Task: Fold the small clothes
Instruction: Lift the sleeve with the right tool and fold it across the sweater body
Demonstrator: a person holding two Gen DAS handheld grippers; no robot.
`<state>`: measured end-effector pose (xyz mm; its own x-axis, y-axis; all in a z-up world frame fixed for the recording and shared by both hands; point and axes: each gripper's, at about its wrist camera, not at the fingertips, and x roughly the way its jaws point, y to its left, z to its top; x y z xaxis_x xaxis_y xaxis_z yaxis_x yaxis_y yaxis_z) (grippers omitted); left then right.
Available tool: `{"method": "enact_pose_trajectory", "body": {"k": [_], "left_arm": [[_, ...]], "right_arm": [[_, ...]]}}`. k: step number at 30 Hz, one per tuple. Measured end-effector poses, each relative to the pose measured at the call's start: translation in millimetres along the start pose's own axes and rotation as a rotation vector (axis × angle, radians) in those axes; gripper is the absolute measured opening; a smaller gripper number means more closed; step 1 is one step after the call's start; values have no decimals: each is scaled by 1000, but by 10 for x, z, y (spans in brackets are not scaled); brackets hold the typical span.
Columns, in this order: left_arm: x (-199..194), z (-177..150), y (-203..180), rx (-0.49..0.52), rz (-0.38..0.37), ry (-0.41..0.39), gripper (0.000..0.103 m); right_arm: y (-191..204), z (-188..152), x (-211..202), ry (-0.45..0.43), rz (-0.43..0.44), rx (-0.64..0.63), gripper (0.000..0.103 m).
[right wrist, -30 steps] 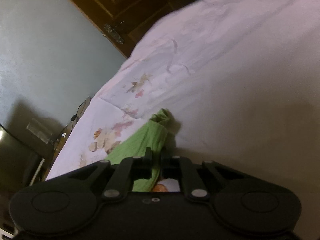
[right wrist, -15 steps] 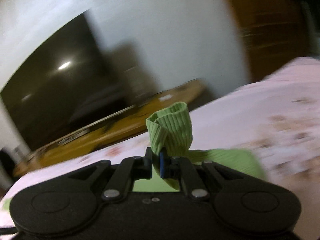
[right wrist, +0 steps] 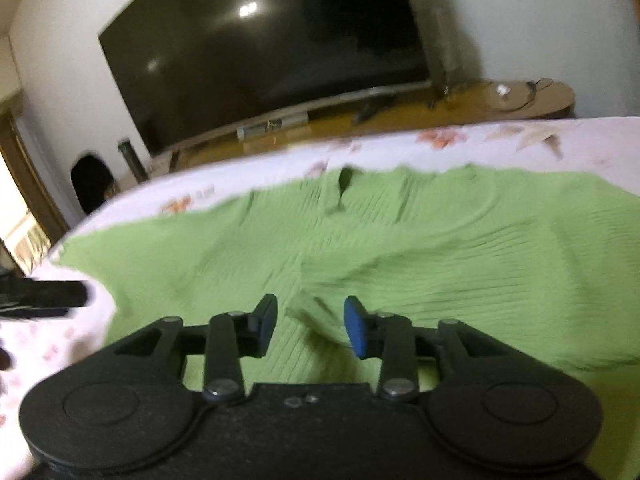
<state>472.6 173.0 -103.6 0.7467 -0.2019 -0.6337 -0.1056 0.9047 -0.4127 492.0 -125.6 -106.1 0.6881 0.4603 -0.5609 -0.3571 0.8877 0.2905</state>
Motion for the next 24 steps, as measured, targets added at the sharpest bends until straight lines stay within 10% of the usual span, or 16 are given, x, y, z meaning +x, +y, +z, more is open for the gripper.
{"method": "enact_pose_trajectory", "body": {"k": [3, 5, 15, 16, 17, 24], "left_arm": [[331, -37, -295, -100, -171, 69, 66], [616, -122, -472, -167, -224, 147, 61], [1117, -188, -889, -231, -142, 199, 61], [1129, -174, -910, -227, -132, 195, 49], [1155, -171, -937, -204, -109, 198, 6], [1043, 5, -805, -208, -156, 115, 3]], "right_arm": [[-208, -28, -393, -60, -79, 43, 36], [-432, -52, -675, -89, -136, 98, 36], [-1346, -395, -1339, -133, -271, 306, 37], [-1394, -430, -1356, -134, -274, 327, 37], [-1430, -456, -1363, -138, -272, 348, 37], [-1653, -489, -1262, -147, -266, 462, 37]]}}
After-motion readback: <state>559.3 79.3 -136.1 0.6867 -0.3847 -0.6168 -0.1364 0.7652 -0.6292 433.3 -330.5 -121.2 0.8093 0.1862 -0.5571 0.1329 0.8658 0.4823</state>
